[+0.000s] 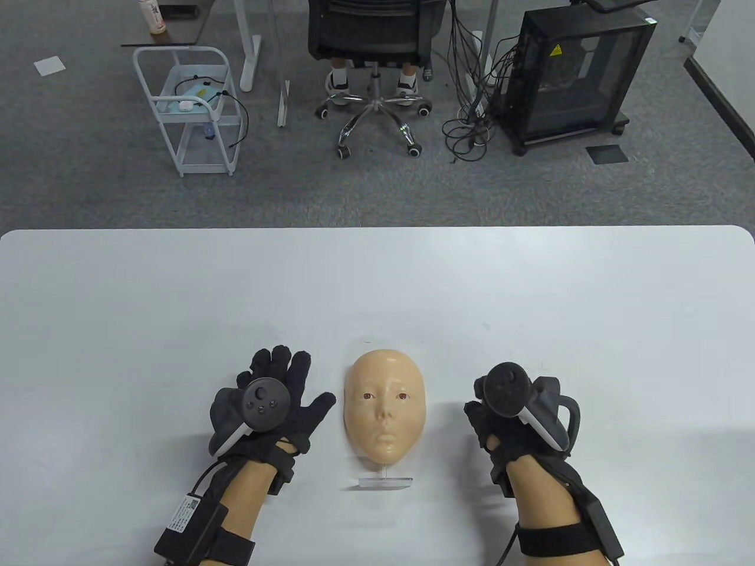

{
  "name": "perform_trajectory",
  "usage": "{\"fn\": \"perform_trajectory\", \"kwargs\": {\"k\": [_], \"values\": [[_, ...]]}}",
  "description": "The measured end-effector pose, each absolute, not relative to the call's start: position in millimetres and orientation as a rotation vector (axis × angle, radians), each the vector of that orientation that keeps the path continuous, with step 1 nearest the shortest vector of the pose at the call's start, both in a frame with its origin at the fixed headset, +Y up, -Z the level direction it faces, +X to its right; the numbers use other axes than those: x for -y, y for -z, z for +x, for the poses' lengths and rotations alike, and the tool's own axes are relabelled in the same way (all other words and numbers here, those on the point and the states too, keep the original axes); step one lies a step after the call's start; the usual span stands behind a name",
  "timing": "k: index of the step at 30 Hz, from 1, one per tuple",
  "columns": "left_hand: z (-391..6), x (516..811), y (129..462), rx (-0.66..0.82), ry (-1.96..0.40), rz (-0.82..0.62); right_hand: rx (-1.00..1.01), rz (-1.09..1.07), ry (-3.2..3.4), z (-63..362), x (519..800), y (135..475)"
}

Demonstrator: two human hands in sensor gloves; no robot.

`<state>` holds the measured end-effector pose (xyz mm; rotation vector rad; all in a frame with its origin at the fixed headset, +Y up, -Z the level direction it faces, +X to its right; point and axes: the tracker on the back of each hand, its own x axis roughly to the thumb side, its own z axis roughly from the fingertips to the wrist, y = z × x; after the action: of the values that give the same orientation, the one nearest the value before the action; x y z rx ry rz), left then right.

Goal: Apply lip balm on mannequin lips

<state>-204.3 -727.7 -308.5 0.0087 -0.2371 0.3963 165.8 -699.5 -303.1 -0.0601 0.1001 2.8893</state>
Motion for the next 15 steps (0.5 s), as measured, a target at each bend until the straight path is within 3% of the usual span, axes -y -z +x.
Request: {"fn": "perform_trajectory", "kwargs": {"k": [5,15], "values": [[-203.9,728.0,308.7,0.238,-0.395,0.001,-0.208,-0.062,-2.9,163.1,711.2,307.9],[-201.0,728.6,308.1,0.243,-0.399,-0.011,-0.236,-0.073,-2.915,161.5,712.3,307.7]]}}
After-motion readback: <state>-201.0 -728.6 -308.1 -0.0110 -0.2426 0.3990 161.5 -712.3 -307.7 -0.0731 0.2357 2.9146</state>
